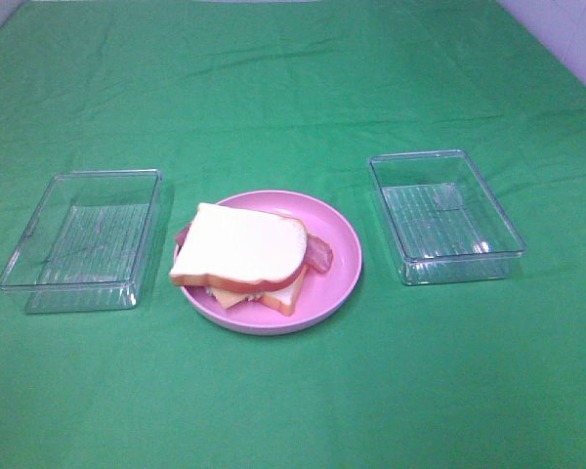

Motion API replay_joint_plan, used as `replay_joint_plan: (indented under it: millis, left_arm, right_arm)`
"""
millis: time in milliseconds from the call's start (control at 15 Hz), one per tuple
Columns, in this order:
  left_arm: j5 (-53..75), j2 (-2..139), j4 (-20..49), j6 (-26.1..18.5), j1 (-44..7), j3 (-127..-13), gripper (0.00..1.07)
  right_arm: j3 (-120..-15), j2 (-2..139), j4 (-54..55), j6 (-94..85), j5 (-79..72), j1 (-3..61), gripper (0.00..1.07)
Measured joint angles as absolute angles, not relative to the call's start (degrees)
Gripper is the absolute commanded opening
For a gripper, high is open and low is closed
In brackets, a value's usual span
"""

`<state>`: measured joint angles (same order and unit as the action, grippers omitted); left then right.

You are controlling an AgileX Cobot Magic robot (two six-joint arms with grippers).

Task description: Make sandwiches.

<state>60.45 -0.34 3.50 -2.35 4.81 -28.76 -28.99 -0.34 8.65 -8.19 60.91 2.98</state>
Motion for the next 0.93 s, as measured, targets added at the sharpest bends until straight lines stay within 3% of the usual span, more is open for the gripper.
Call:
replay_joint_plan:
  millis: [467, 933]
  left_arm:
    - [60.4, -0.3, 3.5, -2.3, 4.8, -28.8, 0.64]
    - [60.4, -0.3, 3.5, -2.3, 4.8, -28.8, 0.64]
  right_arm:
    - [-29.0, -0.3, 9.6, -8.2, 60.9, -0.9, 0.71]
    - [-29.0, -0.3, 9.9, -8.2, 60.9, -0.9, 0.71]
